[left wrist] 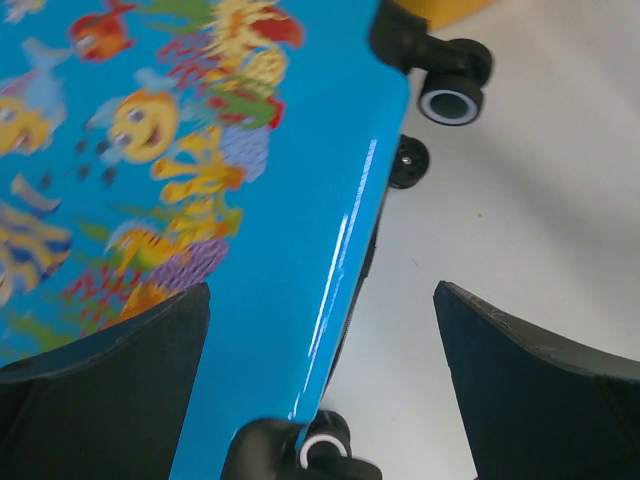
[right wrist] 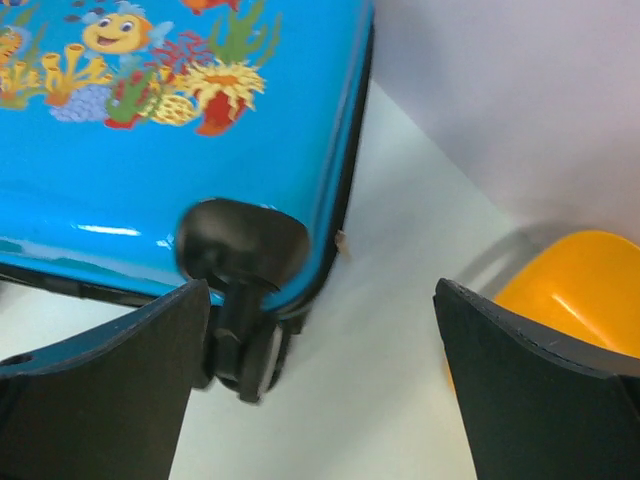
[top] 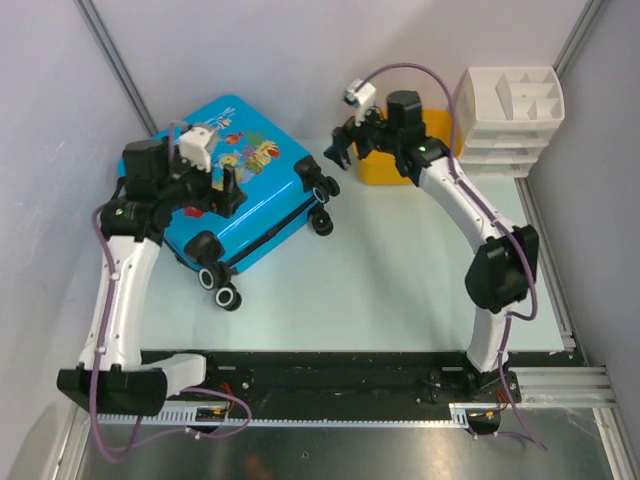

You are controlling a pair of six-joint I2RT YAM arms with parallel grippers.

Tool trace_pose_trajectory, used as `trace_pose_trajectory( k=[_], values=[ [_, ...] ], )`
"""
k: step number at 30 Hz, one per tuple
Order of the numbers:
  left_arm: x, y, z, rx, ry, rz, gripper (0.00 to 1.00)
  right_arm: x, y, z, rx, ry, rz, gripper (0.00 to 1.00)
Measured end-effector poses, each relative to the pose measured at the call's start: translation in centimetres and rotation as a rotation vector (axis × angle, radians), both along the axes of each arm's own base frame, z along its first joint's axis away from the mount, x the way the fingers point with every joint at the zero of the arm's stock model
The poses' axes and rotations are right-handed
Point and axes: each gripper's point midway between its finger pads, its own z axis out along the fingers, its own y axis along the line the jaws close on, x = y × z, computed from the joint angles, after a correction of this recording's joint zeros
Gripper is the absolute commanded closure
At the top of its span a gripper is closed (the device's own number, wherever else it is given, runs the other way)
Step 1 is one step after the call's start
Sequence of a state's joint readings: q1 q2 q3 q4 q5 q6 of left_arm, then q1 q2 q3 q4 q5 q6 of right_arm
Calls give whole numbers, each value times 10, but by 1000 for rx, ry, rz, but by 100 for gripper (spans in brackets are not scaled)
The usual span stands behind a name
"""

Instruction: Open, take out, and arrange the luggage

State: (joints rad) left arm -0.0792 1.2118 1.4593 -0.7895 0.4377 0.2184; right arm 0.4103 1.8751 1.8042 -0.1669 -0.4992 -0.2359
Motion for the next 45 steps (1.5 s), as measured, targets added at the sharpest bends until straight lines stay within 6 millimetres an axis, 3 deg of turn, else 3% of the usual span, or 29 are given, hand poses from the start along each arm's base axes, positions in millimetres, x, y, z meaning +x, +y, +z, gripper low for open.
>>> trace_pose_trajectory(
  k=[4, 6, 13, 16, 17, 19, 21, 22, 23, 29, 35, 40, 45],
  values=[
    [-12, 35, 7, -65, -13, 159, 0, -8, 37, -12, -87, 62, 29, 0],
    [-20, 46, 9, -91, -19, 218, 0, -11, 48, -34, -147, 119, 39, 0],
    [-26, 85, -7, -204, 51, 448, 0, -24, 45, -121, -359, 310, 32, 2],
    [-28, 109, -28, -247, 112, 584, 1, -31, 41, -139, -411, 349, 42, 19],
    [-29, 114, -33, -257, 126, 615, 1, -33, 40, -142, -422, 355, 47, 32],
    [-32, 129, -43, -273, 151, 703, 2, -37, 40, -144, -432, 366, 62, 42],
    [-34, 140, -50, -281, 166, 769, 2, -42, 41, -146, -439, 375, 77, 69],
    [-35, 146, -53, -285, 174, 800, 2, -45, 41, -148, -444, 390, 82, 91],
    [-36, 152, -56, -286, 180, 833, 2, -47, 40, -149, -450, 398, 78, 100],
    [-28, 167, -73, -291, 239, 892, 3, -50, 41, -152, -433, 404, 80, 100],
    [-9, 158, -90, -332, 302, 804, 4, -63, 39, -152, -351, 366, 42, 100],
    [0, 151, -87, -341, 277, 720, 8, -93, 32, -152, -291, 384, -8, 100],
    [19, 149, -89, -326, 273, 650, 9, -145, 24, -153, -260, 460, -98, 100]
  ],
)
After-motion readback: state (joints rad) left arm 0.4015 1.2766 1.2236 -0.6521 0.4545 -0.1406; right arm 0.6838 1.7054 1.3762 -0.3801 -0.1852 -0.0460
